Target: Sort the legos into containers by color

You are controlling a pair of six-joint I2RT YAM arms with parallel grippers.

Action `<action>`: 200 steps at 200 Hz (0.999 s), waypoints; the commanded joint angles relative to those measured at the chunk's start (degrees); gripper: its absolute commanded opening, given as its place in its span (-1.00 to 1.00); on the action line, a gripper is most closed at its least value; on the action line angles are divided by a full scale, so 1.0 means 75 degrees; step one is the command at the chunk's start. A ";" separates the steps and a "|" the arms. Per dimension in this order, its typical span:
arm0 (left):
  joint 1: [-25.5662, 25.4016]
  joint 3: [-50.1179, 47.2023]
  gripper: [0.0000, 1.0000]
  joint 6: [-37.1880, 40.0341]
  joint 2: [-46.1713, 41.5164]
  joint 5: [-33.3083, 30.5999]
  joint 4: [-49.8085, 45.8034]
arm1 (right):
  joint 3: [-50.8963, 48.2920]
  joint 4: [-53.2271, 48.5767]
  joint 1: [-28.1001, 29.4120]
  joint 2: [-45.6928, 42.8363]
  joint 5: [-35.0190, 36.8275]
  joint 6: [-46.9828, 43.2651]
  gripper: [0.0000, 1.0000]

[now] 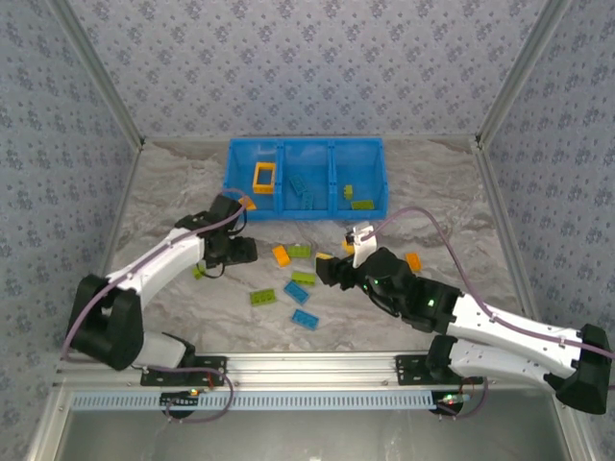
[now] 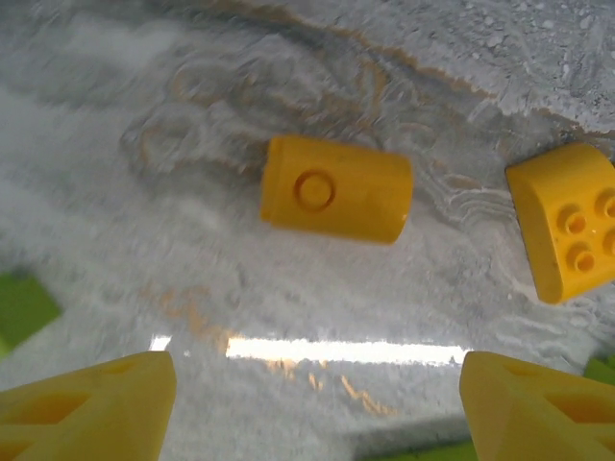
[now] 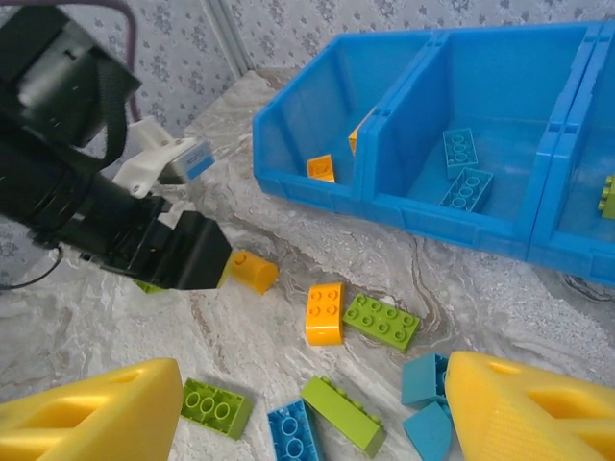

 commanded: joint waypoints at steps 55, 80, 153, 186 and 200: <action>0.0394 0.1126 0.57 0.1397 0.2116 -0.0043 0.0529 | 0.0404 0.0157 -0.0119 0.0234 -0.0402 0.0280 0.51; 0.0394 0.0995 0.45 0.1398 0.2234 0.0205 0.0767 | 0.0370 0.0146 -0.0141 0.0245 -0.0393 0.0339 0.51; 0.0330 0.0909 -0.06 0.1263 0.2278 0.0090 0.0891 | 0.0424 0.0036 -0.0203 0.0277 -0.0406 0.0421 0.50; -0.0003 0.1463 -0.20 0.1111 0.1580 -0.0507 0.0221 | 0.0555 -0.0120 -0.0224 0.0249 -0.0321 0.0367 0.50; -0.0033 0.2114 -0.20 0.1025 0.1207 -0.0657 -0.0240 | 0.0695 -0.0253 -0.0255 0.0280 -0.0143 0.0298 0.50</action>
